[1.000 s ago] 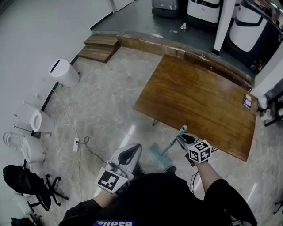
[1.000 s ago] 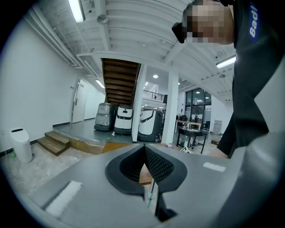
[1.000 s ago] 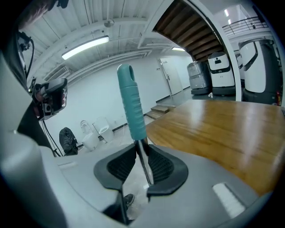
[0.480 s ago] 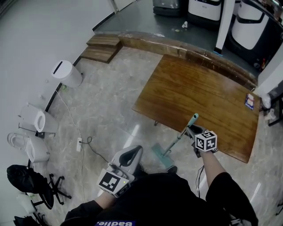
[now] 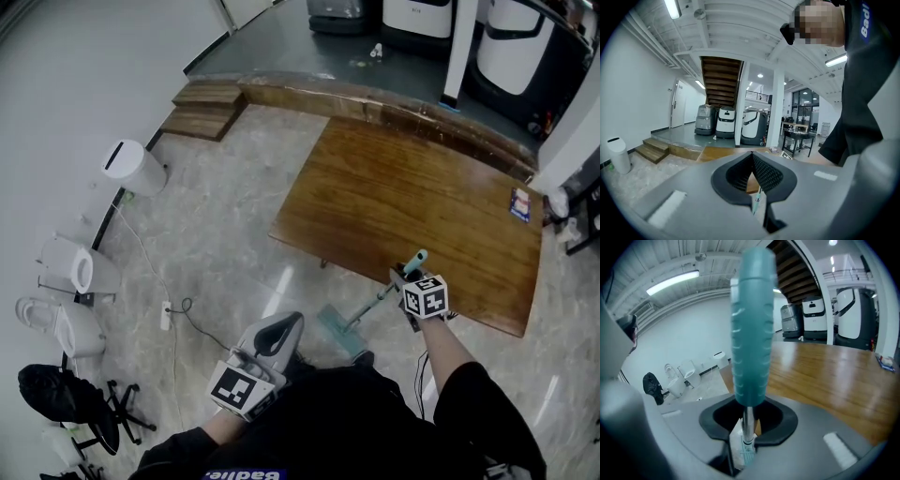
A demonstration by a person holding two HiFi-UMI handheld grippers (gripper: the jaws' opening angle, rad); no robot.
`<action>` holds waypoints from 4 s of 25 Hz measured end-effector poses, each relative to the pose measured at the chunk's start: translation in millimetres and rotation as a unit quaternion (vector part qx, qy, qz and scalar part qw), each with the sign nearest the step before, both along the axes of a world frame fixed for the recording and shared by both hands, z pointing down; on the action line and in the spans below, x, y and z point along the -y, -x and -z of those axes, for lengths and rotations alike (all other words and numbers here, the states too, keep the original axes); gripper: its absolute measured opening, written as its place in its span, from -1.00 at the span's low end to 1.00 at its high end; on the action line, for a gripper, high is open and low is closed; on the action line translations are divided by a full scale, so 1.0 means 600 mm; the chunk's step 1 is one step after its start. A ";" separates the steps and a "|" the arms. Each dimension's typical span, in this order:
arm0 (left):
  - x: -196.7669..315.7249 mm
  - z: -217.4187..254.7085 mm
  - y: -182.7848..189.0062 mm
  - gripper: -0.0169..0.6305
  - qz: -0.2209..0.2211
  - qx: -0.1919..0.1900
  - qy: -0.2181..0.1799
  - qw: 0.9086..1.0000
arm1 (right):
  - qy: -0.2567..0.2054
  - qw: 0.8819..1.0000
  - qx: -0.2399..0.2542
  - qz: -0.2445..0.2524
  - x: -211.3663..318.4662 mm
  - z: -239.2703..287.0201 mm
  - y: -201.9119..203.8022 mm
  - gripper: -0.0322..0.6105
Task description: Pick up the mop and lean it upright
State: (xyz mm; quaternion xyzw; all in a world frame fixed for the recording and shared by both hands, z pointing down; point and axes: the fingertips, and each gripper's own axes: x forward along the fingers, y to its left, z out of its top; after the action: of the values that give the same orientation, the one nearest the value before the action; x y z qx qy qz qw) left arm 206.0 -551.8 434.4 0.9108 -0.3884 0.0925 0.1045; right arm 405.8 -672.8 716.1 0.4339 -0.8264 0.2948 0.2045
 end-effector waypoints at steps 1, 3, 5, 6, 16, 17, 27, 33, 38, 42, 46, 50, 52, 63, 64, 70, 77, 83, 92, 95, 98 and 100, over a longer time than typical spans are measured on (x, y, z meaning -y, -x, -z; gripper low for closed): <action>0.001 -0.002 -0.001 -0.89 -0.004 -0.002 0.001 1.000 | 0.000 1.000 0.000 -0.007 -0.001 -0.001 -0.006 -0.63; 0.008 -0.005 0.001 -0.89 -0.013 -0.006 0.003 1.000 | 0.003 1.000 0.012 -0.003 -0.006 0.000 -0.003 -0.64; 0.016 -0.006 0.005 -0.89 -0.025 -0.011 0.003 1.000 | 0.006 1.000 0.022 0.012 -0.012 0.004 0.011 -0.64; 0.021 -0.006 0.006 -0.89 -0.031 -0.014 0.002 0.999 | 0.007 0.999 0.026 0.020 -0.014 0.006 0.020 -0.64; 0.042 -0.010 0.042 -0.89 -0.056 -0.027 0.010 0.998 | -0.012 0.986 0.038 0.164 -0.022 0.030 0.123 -0.65; 0.043 -0.012 0.045 -0.89 -0.054 -0.027 0.011 0.998 | -0.011 0.984 0.036 0.172 -0.017 0.029 0.127 -0.65; 0.040 -0.015 0.073 -0.89 -0.030 -0.022 0.019 0.999 | -0.002 0.990 0.004 0.138 0.040 -0.001 0.115 -0.25; 0.034 -0.018 0.077 -0.89 -0.024 -0.013 0.025 0.999 | 0.021 0.995 -0.011 0.099 0.044 -0.049 0.090 0.17; 0.032 -0.020 0.080 -0.89 -0.028 -0.011 0.026 0.999 | 0.024 0.997 -0.008 0.066 0.039 -0.060 0.076 0.37; 0.037 -0.021 0.078 -0.89 -0.045 -0.018 0.025 0.998 | 0.018 0.999 -0.015 0.028 0.032 -0.055 0.049 0.47; 0.043 -0.024 0.070 -0.89 -0.076 -0.030 0.023 0.996 | 0.015 1.000 -0.013 -0.023 -0.007 -0.039 0.008 0.50; 0.056 -0.024 0.060 -0.89 -0.130 -0.053 0.009 0.990 | 0.002 0.996 -0.010 -0.091 -0.073 -0.004 -0.018 0.50; 0.060 -0.025 0.053 -0.89 -0.160 -0.073 0.010 0.984 | -0.004 0.992 -0.009 -0.128 -0.109 0.014 -0.022 0.50; 0.038 -0.041 0.003 -0.89 -0.307 -0.113 0.049 0.944 | -0.023 0.956 0.011 -0.293 -0.315 0.091 0.028 0.49; 0.032 -0.041 -0.002 -0.89 -0.314 -0.116 0.051 0.941 | -0.023 0.954 0.010 -0.298 -0.334 0.096 0.033 0.49; -0.025 -0.022 -0.035 -0.89 -0.337 -0.113 0.043 0.934 | -0.024 0.945 0.027 -0.324 -0.421 0.106 0.034 0.49; -0.082 -0.012 -0.051 -0.89 -0.308 -0.091 0.012 0.947 | -0.064 0.952 0.049 -0.295 -0.422 0.114 0.033 0.48; -0.163 -0.022 -0.064 -0.89 -0.269 -0.066 0.009 0.961 | -0.091 0.961 0.067 -0.253 -0.458 0.162 0.041 0.35; -0.268 -0.044 -0.044 -0.89 -0.229 -0.038 0.028 0.972 | -0.118 0.978 0.090 -0.150 -0.546 0.191 0.124 -0.30; -0.278 -0.035 -0.019 -0.89 -0.230 -0.040 0.025 0.972 | -0.128 0.977 0.090 -0.145 -0.564 0.212 0.157 -0.39; -0.288 -0.036 0.012 -0.89 -0.237 -0.049 0.022 0.970 | -0.132 0.979 0.079 -0.135 -0.578 0.233 0.195 -0.39; -0.300 -0.038 0.033 -0.89 -0.247 -0.053 0.019 0.967 | -0.137 0.979 0.058 -0.143 -0.592 0.244 0.215 -0.42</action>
State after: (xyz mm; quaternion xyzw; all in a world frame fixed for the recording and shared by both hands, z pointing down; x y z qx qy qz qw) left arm 186.4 -371.5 457.0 0.9800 -0.1434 0.0744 0.1164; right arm 276.8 -317.7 569.6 0.5533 -0.7990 0.2299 0.0510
